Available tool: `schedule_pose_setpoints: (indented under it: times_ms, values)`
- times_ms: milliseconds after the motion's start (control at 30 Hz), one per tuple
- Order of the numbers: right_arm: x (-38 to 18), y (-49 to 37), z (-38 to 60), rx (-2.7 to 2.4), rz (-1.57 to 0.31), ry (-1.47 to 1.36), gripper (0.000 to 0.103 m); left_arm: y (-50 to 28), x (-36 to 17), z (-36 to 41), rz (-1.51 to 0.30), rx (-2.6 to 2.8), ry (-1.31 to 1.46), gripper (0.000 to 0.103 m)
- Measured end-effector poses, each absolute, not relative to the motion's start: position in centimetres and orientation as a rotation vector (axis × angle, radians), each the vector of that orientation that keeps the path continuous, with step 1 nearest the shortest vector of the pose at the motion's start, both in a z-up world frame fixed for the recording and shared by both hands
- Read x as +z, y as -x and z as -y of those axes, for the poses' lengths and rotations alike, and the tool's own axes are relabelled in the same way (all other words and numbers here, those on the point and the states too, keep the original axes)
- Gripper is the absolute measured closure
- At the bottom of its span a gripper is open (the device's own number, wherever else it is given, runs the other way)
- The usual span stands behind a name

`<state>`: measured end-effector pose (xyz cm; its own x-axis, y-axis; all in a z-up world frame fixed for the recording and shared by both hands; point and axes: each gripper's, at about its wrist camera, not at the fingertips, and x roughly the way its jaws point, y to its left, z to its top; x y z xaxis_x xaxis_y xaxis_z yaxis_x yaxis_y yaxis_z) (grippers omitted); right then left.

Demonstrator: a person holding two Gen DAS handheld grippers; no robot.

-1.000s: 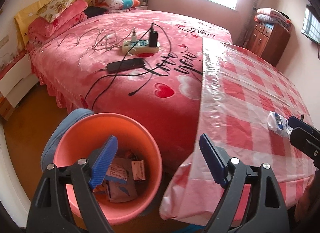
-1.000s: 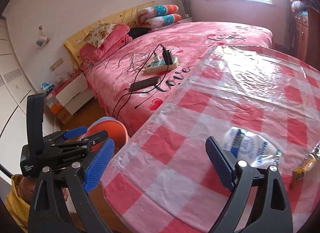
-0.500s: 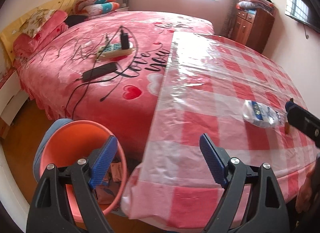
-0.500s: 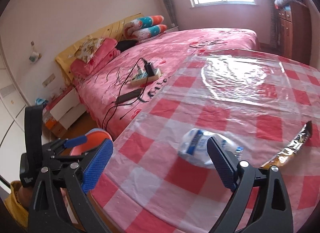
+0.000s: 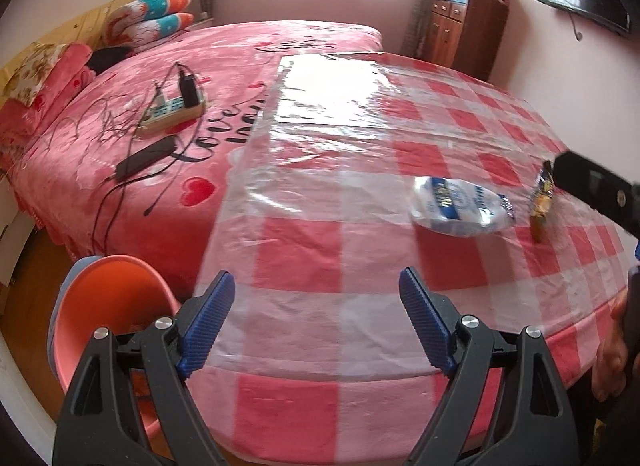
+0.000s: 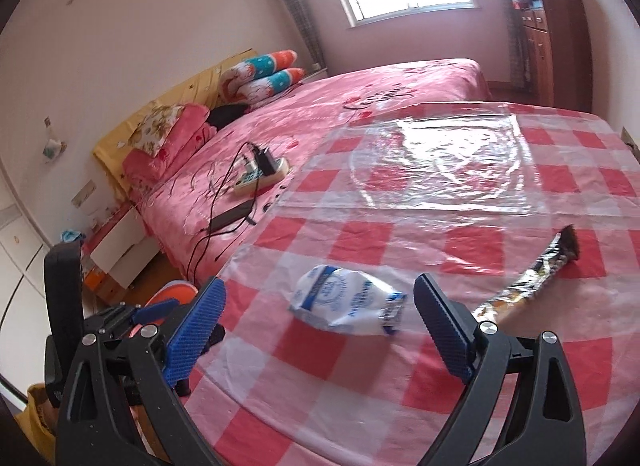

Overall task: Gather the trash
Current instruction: 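Move both tools back toward the white milk bag and coffee stick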

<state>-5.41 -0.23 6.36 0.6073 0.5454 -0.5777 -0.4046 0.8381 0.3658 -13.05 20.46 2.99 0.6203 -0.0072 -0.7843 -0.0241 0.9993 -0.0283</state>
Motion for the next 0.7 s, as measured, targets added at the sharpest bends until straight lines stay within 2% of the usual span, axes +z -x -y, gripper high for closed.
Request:
schedule_pose_setpoints:
  times_ms: [233, 400, 700]
  values:
    - [6.3, 4.6, 4.6, 0.436, -0.714, -0.297, 0.009, 12.6, 3.2, -17.6, -0.915, -0.056, 0.041, 0.018]
    - [6.0, 3.8, 8.8, 0.317, -0.701, -0.394, 0.009, 12.4, 3.1, -15.5, -0.946, -0.185, 0.151, 0.018]
    - [3.4, 1.5, 14.6, 0.241, -0.779, -0.527, 0.009, 9.9, 2.3, -12.2, -0.991, -0.308, 0.276, 0.018]
